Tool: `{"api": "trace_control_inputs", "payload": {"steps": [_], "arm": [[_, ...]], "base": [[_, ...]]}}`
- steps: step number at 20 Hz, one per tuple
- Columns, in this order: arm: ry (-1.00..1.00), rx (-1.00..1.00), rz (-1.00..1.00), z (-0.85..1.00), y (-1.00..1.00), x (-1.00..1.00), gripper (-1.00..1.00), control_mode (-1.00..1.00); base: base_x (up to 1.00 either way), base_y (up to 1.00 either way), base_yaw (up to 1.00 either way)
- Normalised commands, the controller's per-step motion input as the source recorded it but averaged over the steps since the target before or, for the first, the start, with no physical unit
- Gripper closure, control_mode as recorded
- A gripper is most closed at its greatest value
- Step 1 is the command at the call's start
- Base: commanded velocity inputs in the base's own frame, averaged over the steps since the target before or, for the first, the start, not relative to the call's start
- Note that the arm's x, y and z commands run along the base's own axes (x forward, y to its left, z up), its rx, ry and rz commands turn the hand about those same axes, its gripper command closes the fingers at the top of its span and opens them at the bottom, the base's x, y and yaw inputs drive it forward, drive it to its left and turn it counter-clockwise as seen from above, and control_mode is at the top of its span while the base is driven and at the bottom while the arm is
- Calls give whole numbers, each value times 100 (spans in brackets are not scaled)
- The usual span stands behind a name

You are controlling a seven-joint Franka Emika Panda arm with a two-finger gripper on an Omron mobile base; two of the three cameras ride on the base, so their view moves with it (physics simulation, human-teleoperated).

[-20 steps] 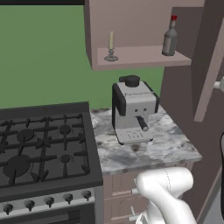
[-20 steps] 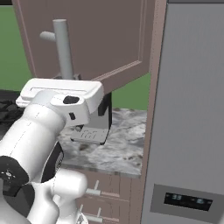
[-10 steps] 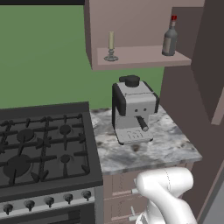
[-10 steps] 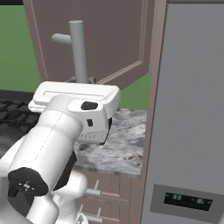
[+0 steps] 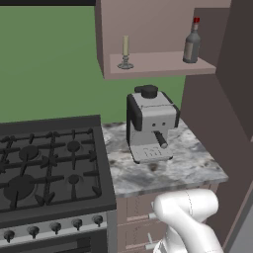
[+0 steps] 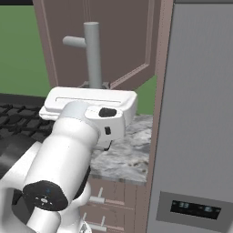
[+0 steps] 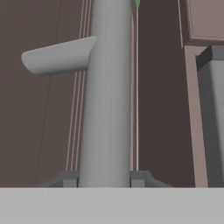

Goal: Get the candle and the liquor from the cabinet and move them to the dining counter.

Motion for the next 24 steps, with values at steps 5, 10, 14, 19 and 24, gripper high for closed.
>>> {"api": "trace_control_inputs", "payload": {"steps": [5,10,14,19,24], "arm": [[0,0,0,0,0,0,-100,-100],[0,0,0,0,0,-13,-100,-100],[0,0,0,0,0,-54,-100,-100],[0,0,0,0,1,-48,-100,-100],[0,-6,-7,0,57,-21,-100,-100]], "base": [[0,0,0],[0,0,0],[0,0,0],[0,0,0],[0,0,0]]}}
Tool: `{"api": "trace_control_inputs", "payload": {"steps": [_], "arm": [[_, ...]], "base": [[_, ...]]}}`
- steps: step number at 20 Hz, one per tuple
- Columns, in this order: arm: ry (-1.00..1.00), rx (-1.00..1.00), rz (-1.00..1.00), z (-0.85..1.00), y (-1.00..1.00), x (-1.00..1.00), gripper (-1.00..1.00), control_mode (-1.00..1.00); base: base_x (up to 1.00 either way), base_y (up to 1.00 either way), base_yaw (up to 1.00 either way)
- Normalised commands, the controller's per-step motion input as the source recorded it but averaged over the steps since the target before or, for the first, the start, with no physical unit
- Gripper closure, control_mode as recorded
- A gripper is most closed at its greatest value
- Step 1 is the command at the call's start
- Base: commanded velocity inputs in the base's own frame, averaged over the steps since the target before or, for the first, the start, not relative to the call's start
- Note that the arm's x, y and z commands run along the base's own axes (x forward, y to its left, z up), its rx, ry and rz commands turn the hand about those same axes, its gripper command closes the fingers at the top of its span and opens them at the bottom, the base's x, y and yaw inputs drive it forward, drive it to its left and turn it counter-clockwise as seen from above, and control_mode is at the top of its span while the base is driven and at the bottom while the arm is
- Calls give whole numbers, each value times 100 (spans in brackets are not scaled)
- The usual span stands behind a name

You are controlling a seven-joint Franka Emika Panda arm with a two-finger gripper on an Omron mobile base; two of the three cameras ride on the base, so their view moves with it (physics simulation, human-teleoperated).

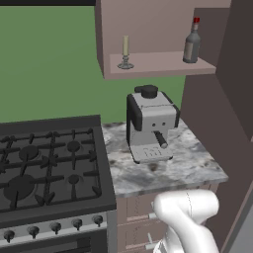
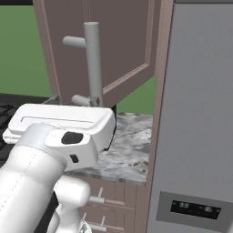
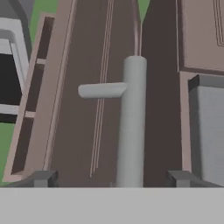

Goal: Get the candle and the liquor from the cabinet and move them to the dining counter.

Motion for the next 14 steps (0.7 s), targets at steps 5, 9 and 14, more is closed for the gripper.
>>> {"api": "trace_control_inputs", "payload": {"steps": [5,9,14], "arm": [[0,-5,-16,0,67,-13,-100,-100],[0,-4,-21,0,70,-1,-100,-100],[0,-8,-35,-4,80,8,-100,-100]], "base": [[0,0,0],[0,0,0],[0,0,0]]}}
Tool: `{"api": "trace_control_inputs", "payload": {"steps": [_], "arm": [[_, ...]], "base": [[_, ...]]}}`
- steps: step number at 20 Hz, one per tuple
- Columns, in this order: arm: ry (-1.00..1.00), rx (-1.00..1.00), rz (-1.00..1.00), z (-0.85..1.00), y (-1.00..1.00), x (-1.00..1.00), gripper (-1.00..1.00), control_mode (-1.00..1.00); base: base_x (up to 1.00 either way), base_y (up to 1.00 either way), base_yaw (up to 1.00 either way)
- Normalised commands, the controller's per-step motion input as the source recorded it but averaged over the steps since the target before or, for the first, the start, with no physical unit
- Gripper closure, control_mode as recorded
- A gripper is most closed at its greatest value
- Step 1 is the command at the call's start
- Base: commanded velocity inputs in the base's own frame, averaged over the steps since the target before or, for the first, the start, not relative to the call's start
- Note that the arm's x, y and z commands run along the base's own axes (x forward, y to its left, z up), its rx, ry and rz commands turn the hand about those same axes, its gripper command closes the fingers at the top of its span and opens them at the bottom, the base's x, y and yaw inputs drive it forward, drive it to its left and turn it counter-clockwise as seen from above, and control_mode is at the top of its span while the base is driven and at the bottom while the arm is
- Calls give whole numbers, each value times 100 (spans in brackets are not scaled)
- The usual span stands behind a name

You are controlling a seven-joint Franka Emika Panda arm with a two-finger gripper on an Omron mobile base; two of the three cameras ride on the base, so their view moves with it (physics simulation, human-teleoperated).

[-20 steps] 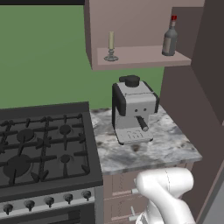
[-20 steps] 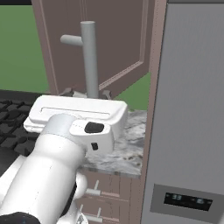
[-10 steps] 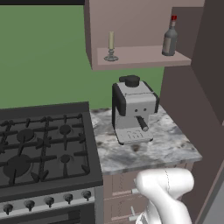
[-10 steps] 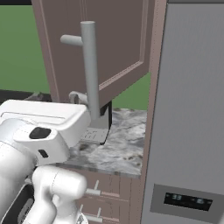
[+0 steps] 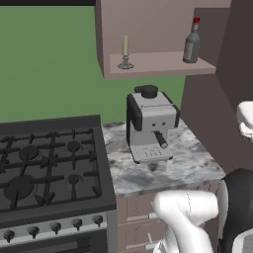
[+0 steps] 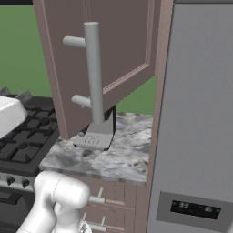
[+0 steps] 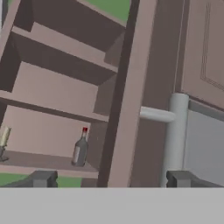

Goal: Get the candle and the liquor from the cabinet and move them to the dining counter.

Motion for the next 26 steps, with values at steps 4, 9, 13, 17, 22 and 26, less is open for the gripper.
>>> {"api": "trace_control_inputs", "payload": {"steps": [4,9,13,17,22,26], "arm": [[0,-4,-34,-3,64,16,-100,-100],[0,0,-16,-5,29,76,-100,-100],[0,2,1,-24,0,95,-100,-100],[-9,4,3,-28,0,71,-100,-100],[-16,9,0,-13,0,27,-100,-100],[0,5,-16,0,-5,0,-100,-100]], "base": [[0,0,0],[0,0,0],[0,0,0],[0,0,0],[0,0,0],[0,0,0]]}}
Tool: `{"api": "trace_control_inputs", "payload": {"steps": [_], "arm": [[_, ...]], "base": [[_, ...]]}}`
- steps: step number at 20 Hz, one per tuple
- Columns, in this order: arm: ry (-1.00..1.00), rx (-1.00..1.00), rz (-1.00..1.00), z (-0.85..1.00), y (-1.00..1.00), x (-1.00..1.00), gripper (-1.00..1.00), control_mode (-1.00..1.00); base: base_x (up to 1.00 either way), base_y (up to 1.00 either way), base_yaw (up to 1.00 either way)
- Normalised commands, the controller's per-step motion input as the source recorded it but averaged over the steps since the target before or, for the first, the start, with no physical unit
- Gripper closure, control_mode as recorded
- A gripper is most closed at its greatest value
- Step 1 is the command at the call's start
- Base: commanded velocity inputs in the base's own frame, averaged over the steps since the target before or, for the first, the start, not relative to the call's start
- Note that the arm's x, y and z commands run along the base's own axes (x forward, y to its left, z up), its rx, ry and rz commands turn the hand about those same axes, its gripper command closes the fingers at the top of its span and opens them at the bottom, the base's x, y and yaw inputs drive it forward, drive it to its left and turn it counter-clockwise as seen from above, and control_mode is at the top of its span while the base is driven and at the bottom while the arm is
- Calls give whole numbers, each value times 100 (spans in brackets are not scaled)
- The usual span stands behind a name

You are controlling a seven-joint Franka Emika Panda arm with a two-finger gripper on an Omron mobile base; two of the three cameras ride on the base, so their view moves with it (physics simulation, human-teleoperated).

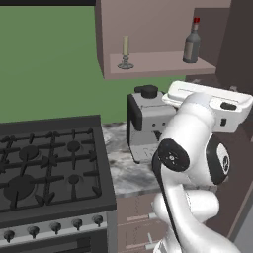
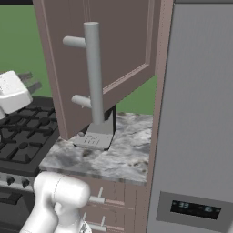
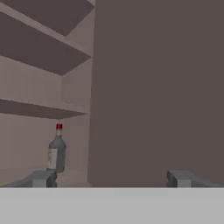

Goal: Get the candle and the liquor from the cabinet and move them to the dining counter.

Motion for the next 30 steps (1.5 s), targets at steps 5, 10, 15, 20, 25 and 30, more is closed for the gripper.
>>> {"api": "trace_control_inputs", "payload": {"steps": [5,10,15,20,25,30], "arm": [[0,4,-29,0,-15,1,-100,-100],[0,4,-29,0,-17,3,-100,-100],[0,4,-10,0,-41,17,-100,-100],[0,3,0,-1,-53,10,-100,-100],[-2,0,0,-5,-37,14,-100,-100],[0,0,0,-1,-42,8,-100,-100]], "base": [[0,0,0],[0,0,0],[0,0,0],[0,0,0],[0,0,0],[0,0,0]]}}
